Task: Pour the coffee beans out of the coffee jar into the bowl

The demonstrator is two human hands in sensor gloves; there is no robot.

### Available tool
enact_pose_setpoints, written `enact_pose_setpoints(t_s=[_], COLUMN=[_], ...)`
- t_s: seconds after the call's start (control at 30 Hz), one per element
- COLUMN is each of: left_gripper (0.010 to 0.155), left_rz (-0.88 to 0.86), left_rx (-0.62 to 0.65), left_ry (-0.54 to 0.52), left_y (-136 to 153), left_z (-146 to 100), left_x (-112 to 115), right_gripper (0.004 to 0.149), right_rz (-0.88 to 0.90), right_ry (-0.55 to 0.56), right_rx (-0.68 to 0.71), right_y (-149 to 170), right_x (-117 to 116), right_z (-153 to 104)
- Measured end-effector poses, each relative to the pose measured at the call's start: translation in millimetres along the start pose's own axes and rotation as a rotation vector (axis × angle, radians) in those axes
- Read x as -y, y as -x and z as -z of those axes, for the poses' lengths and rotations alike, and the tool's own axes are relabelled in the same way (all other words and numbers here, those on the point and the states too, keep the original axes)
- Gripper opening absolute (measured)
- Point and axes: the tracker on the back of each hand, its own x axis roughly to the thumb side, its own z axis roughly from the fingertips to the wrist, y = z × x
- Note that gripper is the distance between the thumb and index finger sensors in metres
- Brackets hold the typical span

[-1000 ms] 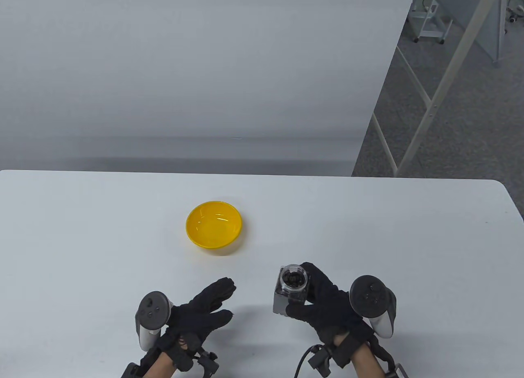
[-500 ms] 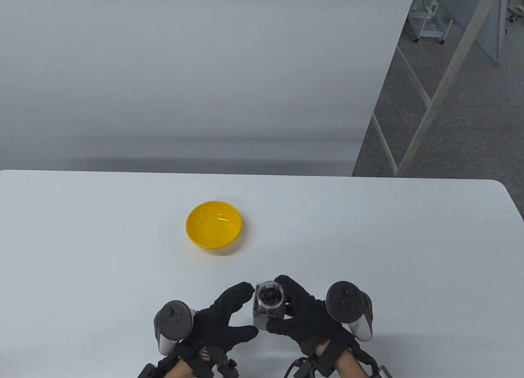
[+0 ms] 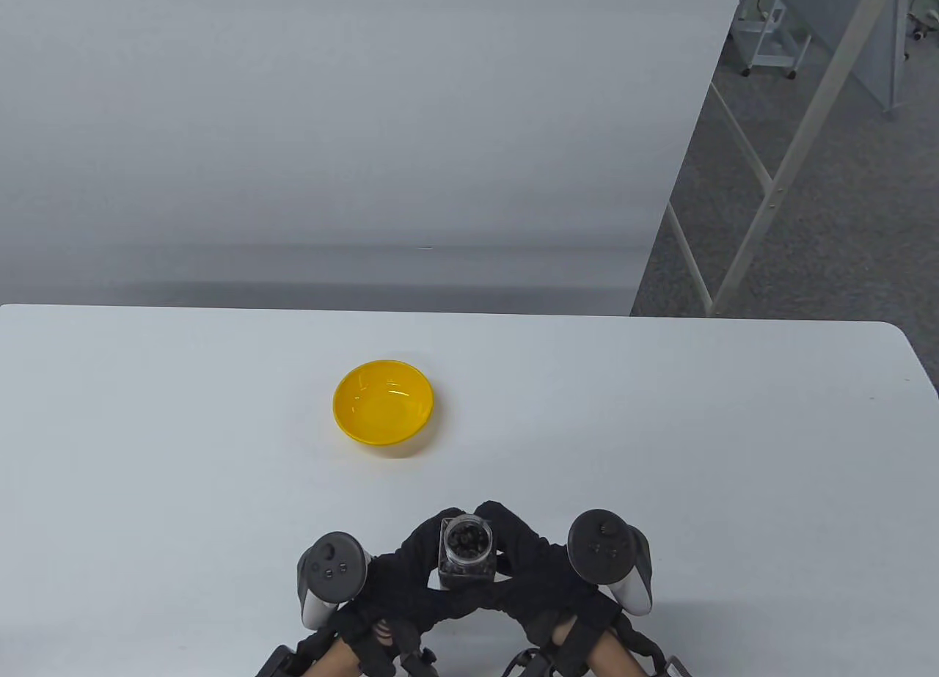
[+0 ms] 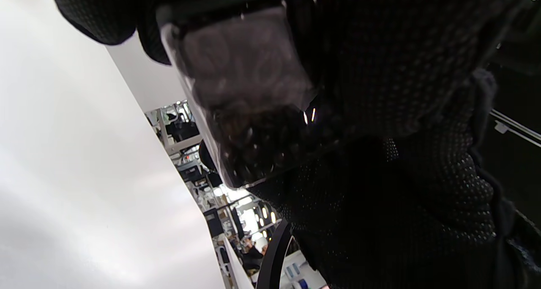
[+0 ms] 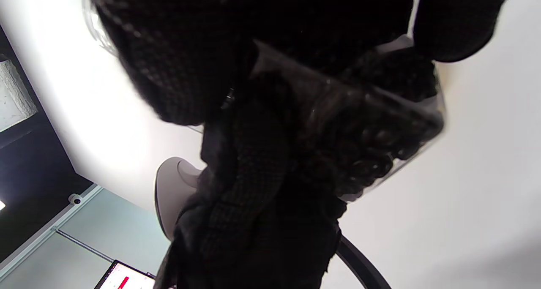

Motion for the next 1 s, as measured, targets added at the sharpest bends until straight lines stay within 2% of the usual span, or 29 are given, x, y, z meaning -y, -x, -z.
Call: enact_pose_setpoints(t_s=[0.23, 0.37, 0.5, 0.67, 0.9, 1.0], left_gripper=[0.094, 0.095, 0.095, 0.094, 0.095, 0.095], left_rz=[-0.046, -0.014, -0.022, 0.012, 0.072, 0.127], left_rx=[-0.006, 0.001, -0.011, -0.020, -0.047, -0.053], left_ry=[-0.052, -0.069, -0.085, -0.102, -0.165, -0.176], left_y=[3.1, 2.4, 4.4, 6.3, 12.2, 14.1], left_z=[-2.3, -2.3, -2.6, -3.4, -2.9, -2.5], left_x=[-5.1, -8.8, -13.5, -24.6, -48.4, -58.3], right_gripper=[0.091, 0.090, 0.089, 0.092, 0.092, 0.091], right_rz=[-0.083, -0.142, -0.215, -0.406, -0.640, -0.678], right_ry=[-0.020, -0.028, 0.003, 0.063, 0.169, 0.215], right_rx=[0.005, 0.000, -0.014, -0.066, -0.168, -0.206], right_y=[-3.1, -2.8, -1.8, 2.5, 12.9, 16.5], right_x=[-5.6, -5.1, -1.0, 6.8, 26.6, 34.2], right_z=[1.0, -0.9, -3.8, -9.2, -22.2, -27.2])
